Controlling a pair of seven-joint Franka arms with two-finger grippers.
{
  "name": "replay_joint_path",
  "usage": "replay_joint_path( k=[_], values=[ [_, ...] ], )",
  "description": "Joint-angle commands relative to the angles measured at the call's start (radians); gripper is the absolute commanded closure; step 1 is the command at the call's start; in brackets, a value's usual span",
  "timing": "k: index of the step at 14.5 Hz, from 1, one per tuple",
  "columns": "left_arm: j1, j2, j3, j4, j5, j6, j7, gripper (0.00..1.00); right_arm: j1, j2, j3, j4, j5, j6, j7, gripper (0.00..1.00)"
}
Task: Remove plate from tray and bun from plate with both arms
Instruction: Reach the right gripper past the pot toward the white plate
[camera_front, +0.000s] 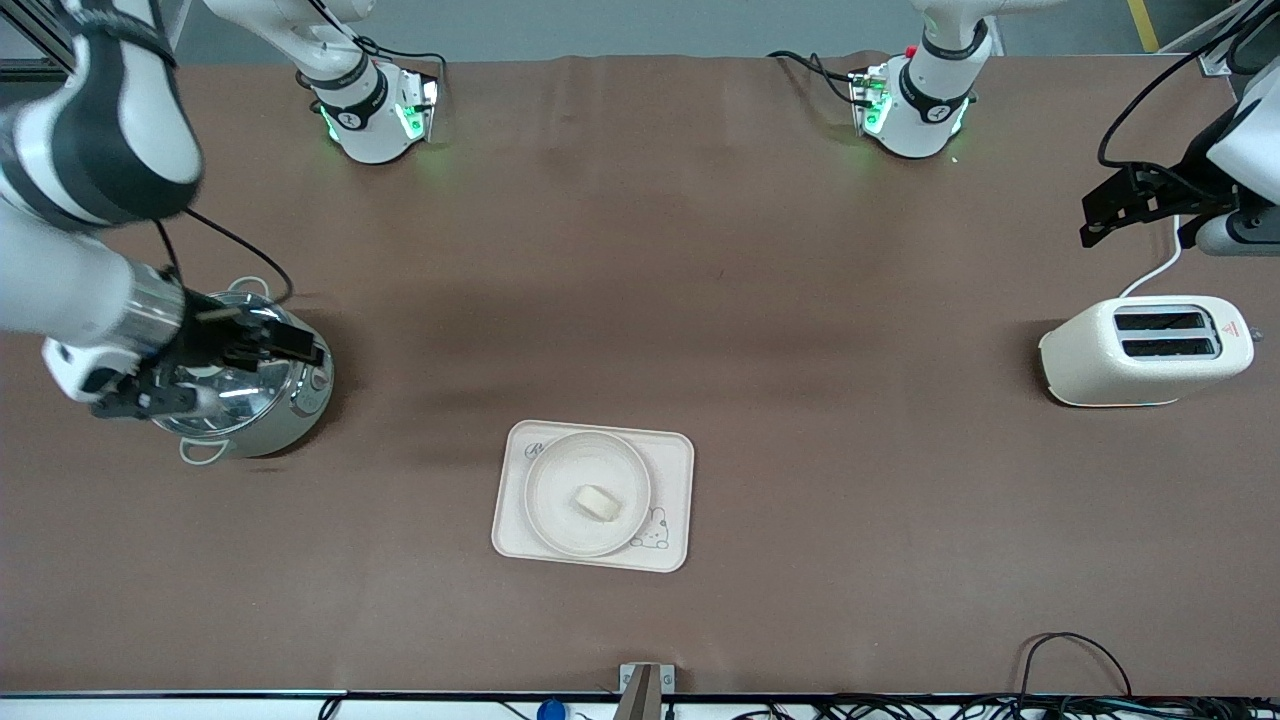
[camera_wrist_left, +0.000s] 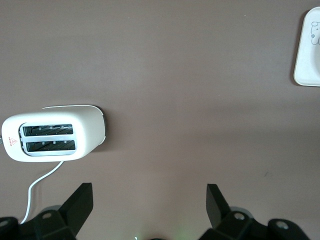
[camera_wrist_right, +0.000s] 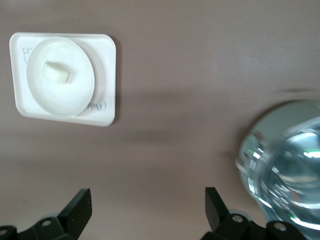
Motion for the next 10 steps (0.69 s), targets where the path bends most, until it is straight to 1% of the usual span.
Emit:
replay_joint_path(
  k=[1,2,5,7,10],
  values=[
    [0.004,0.009,-0.002,0.025,-0.010,-0.011,0.013,0.00,0.036,0.085,-0.005,0.009,0.082,0.103,0.051,0.00],
    [0.004,0.009,-0.002,0.025,-0.007,-0.011,0.013,0.00,0.036,0.105,-0.005,0.011,0.115,0.126,0.051,0.00],
    [0.006,0.009,-0.002,0.025,-0.005,-0.011,0.013,0.00,0.068,0.162,-0.005,0.011,0.169,0.221,0.053,0.00],
    [0.006,0.010,-0.002,0.025,-0.007,-0.011,0.006,0.00,0.082,0.208,-0.005,0.012,0.237,0.270,0.053,0.00],
    [0.004,0.010,-0.002,0.027,-0.010,-0.011,0.002,0.00,0.162,0.286,-0.005,0.012,0.274,0.414,0.056,0.00]
  ],
)
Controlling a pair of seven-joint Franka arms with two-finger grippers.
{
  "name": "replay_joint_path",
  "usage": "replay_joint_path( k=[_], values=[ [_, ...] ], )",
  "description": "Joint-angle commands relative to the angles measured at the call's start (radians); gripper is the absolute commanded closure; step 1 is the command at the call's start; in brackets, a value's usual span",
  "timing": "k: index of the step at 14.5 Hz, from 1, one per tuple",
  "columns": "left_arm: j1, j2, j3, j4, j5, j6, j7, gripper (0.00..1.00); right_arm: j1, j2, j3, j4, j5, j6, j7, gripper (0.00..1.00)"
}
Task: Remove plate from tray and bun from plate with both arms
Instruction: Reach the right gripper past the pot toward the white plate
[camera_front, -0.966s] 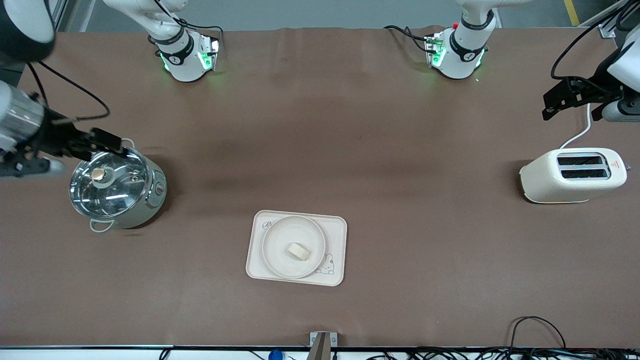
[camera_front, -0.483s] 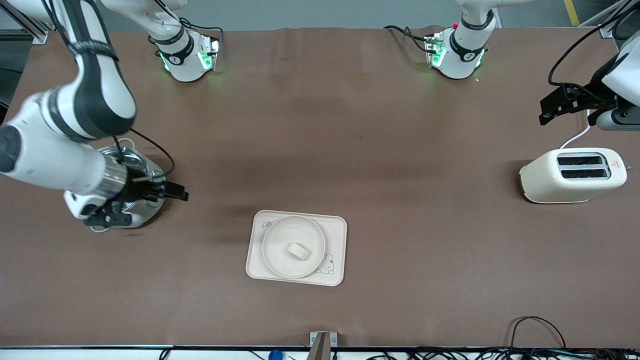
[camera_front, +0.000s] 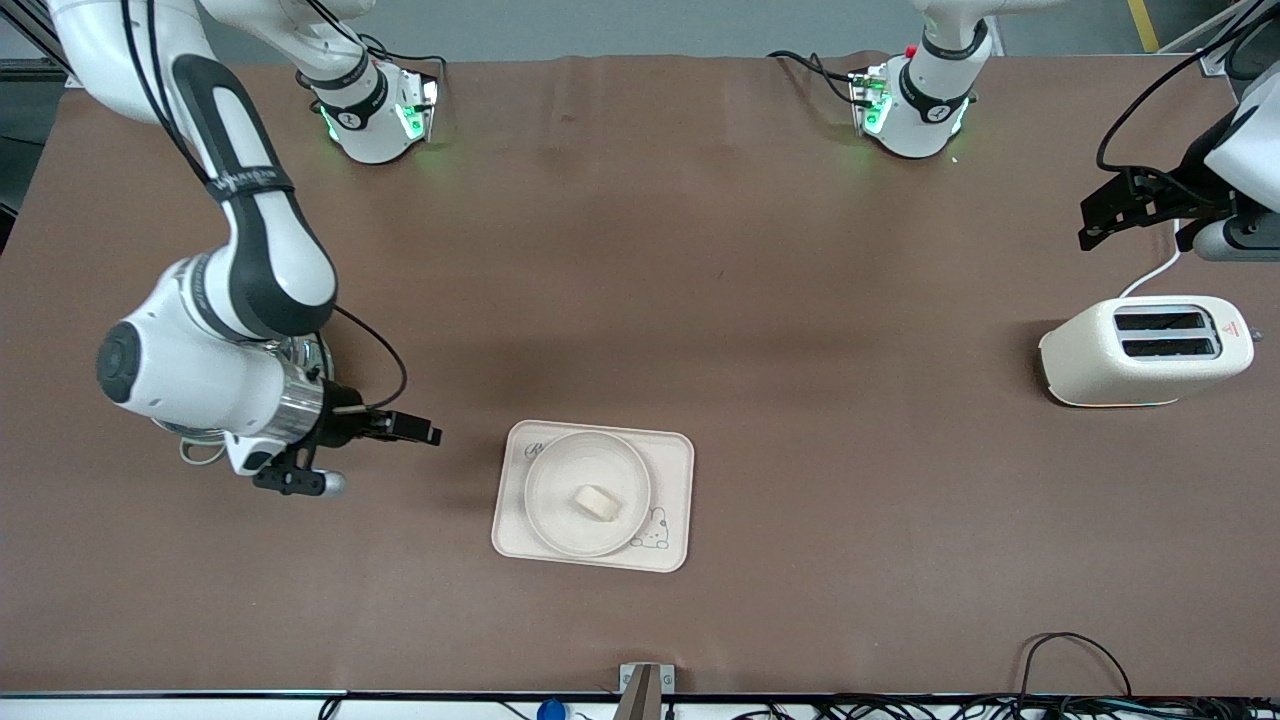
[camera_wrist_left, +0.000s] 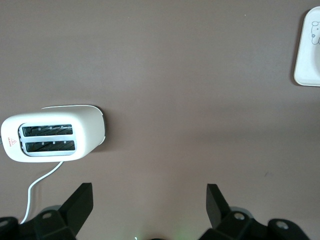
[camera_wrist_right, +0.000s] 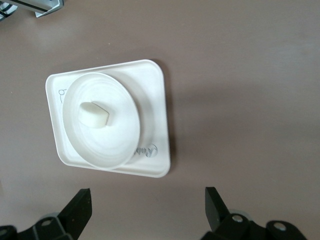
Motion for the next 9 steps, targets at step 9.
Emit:
replay_joint_path(
  k=[9],
  values=[
    [0.007,0.003,0.003,0.035,-0.008,-0.011,0.018,0.00,0.144,0.288,-0.006,0.103,0.114,0.236,0.030,0.00]
  ],
)
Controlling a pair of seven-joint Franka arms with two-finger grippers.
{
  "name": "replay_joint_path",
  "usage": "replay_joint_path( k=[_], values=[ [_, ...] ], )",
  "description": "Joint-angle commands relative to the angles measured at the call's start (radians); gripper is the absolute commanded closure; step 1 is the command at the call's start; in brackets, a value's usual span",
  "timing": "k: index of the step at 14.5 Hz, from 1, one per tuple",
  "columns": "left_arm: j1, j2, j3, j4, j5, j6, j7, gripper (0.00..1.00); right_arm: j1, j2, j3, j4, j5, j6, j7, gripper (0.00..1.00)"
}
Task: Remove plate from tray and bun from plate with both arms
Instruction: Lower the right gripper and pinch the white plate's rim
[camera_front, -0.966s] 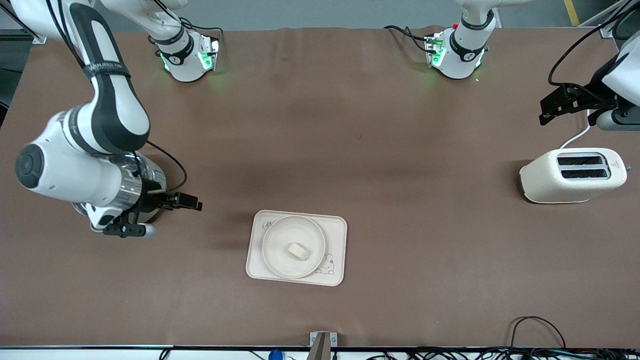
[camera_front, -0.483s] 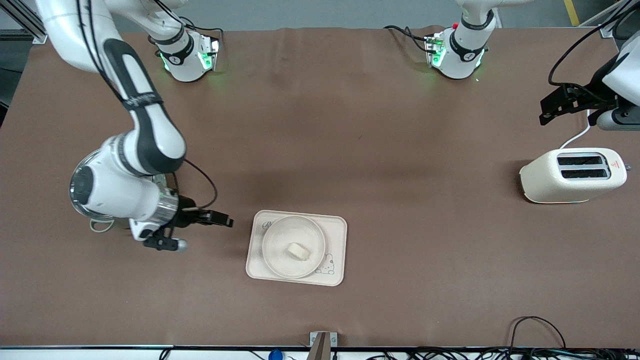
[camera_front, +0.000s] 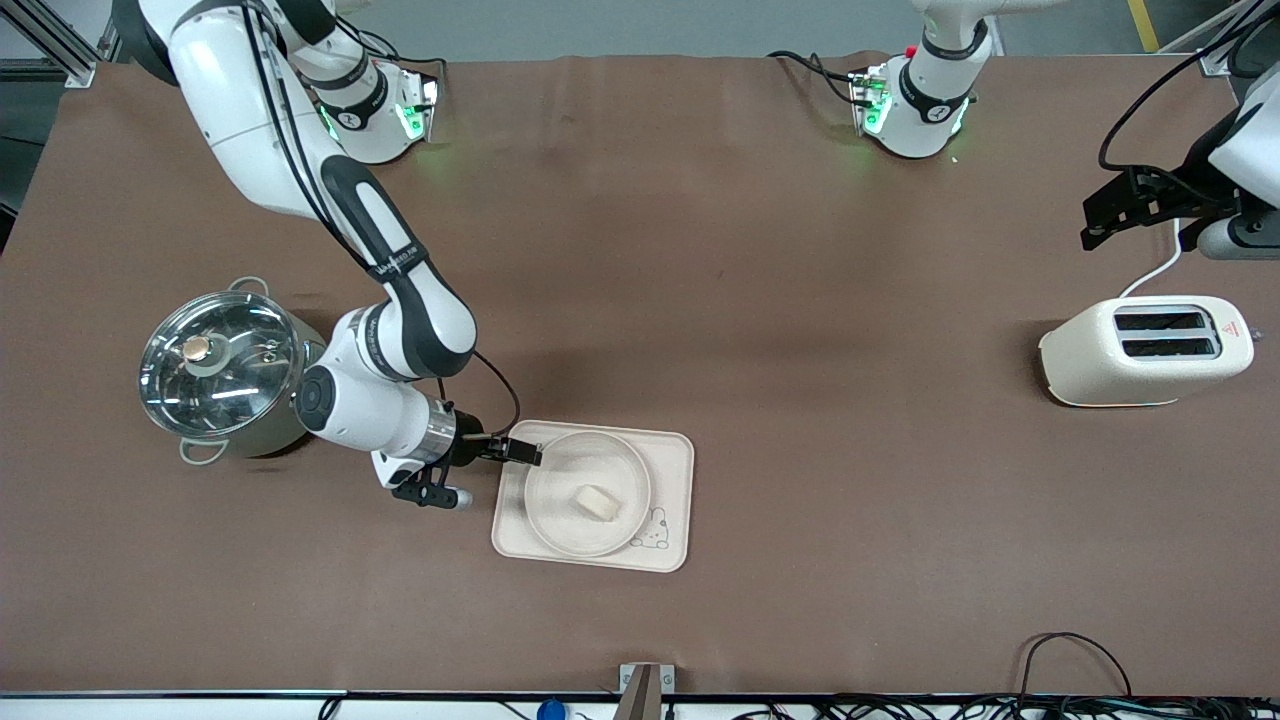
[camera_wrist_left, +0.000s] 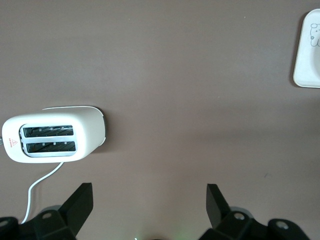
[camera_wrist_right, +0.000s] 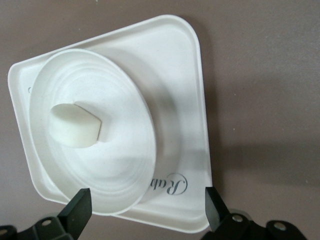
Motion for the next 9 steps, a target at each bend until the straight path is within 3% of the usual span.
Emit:
replay_joint_path(
  k=[1,5,9],
  values=[
    [0.006,0.002,0.002,0.025,-0.010,-0.011,0.018,0.00,0.001,0.065,-0.005,0.068,0.025,0.012,0.008,0.00],
    [0.006,-0.002,0.002,0.025,-0.013,-0.011,0.018,0.00,0.003,0.101,-0.005,0.100,0.063,0.048,0.008,0.11],
    [0.006,-0.006,0.000,0.031,-0.013,-0.012,0.019,0.00,0.003,0.101,-0.005,0.105,0.070,0.046,0.002,0.38]
  ],
)
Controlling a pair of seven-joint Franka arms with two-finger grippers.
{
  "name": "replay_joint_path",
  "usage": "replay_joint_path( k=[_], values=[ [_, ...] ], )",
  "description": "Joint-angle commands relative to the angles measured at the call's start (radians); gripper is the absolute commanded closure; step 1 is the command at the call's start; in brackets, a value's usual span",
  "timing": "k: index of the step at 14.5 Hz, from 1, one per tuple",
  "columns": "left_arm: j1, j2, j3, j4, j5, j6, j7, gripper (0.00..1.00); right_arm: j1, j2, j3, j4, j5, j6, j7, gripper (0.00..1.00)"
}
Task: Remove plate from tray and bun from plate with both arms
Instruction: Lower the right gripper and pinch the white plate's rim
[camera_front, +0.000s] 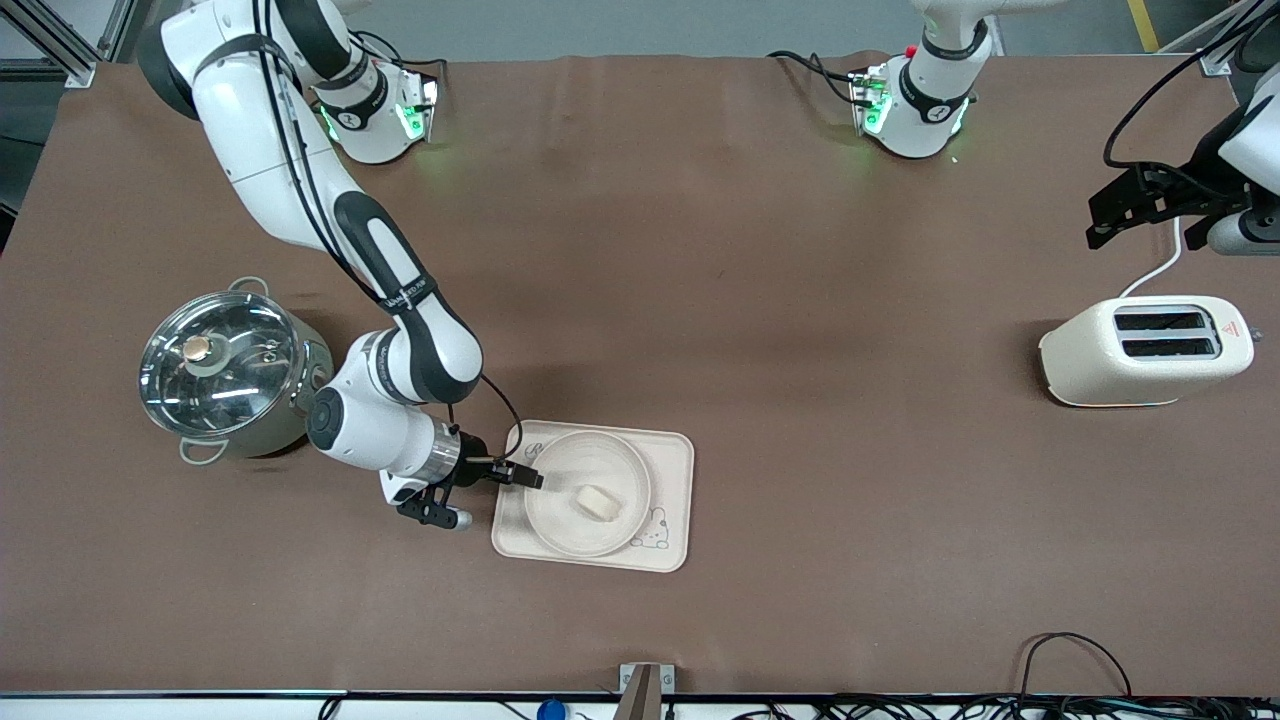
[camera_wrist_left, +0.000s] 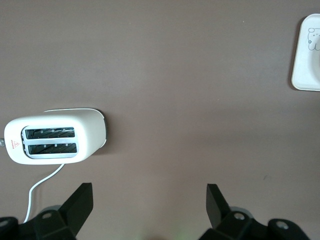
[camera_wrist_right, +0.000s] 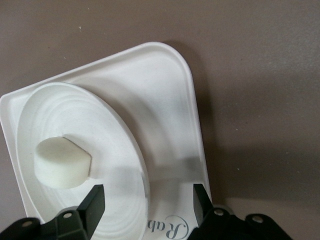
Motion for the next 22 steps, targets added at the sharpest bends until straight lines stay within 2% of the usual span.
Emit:
replay_joint_path(
  k=[1,3,8,16,22],
  values=[
    [0.006,-0.005,0.000,0.027,-0.013,-0.012,0.019,0.00,0.005,0.005,-0.001,0.016,0.020,-0.004,-0.001,0.45],
    [0.006,-0.005,0.000,0.027,-0.013,-0.012,0.019,0.00,0.005,0.010,-0.001,0.016,0.019,-0.002,-0.006,0.55],
    [0.006,-0.006,0.000,0.027,-0.011,-0.012,0.021,0.00,0.014,0.024,-0.001,0.024,0.017,0.002,-0.009,0.70],
    [0.006,-0.005,0.001,0.027,-0.011,-0.012,0.019,0.00,0.017,0.031,-0.001,0.024,0.017,0.004,-0.017,0.78],
    [0.006,-0.002,0.001,0.025,-0.008,-0.012,0.018,0.00,0.032,0.036,-0.003,0.024,0.011,0.033,-0.018,0.97]
  ],
)
